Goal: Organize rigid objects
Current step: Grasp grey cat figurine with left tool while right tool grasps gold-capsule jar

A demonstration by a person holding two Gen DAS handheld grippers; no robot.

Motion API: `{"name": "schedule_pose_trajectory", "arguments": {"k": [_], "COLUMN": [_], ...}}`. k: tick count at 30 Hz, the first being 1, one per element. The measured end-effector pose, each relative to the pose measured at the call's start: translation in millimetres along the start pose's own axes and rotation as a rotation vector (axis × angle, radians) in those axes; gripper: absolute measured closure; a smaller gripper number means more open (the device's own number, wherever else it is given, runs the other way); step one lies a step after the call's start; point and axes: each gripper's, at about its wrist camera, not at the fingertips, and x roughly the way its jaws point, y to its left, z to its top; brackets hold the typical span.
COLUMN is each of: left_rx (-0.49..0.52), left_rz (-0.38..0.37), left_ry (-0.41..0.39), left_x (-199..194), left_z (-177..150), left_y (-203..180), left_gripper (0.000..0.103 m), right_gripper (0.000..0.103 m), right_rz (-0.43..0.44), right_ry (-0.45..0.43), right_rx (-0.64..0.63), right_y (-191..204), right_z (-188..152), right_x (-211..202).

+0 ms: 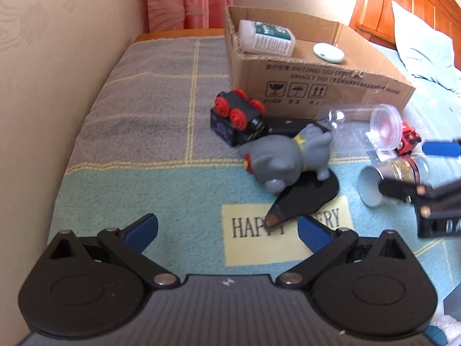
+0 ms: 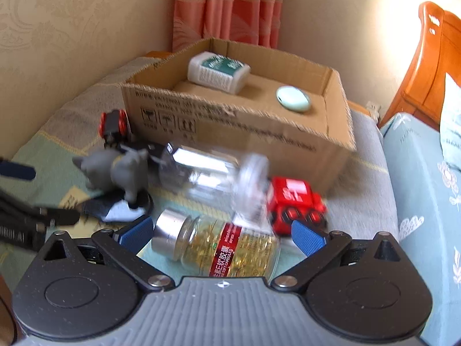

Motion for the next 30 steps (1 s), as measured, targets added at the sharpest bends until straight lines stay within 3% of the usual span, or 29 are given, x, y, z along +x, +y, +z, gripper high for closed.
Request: {"name": "schedule_pose_trajectory", "arguments": {"k": [6, 12, 25, 28, 30], "left_rx": [-0.003, 0.013, -0.06, -0.068, -0.071], "left_rz": [-0.025, -0.068, -0.054, -0.043, -0.052], "left_ry": [-0.022, -0.036, 0.008, 0.019, 0.031], "left_x": [2, 8, 41, 45, 47], "left_z": [9, 21, 45, 46, 47], "left_y": [-10, -23, -36, -37, -37], "left_gripper": [0.001, 0.0, 0.001, 0.009, 0.021], "right_gripper": [0.0, 0.0, 0.0, 0.0, 0.0], "right_rz": [-0.007, 0.058, 0.077, 0.079, 0.079], "right_ry": [0.046, 0.098, 0.028, 0.021, 0.018], "right_rx": [-0.004, 0.037, 0.001, -0.002, -0.002], "right_y": [-11, -23, -25, -25, -25], "right_z": [-23, -38, -46, -46, -46], "right_x": [2, 16, 11, 12, 11]}}
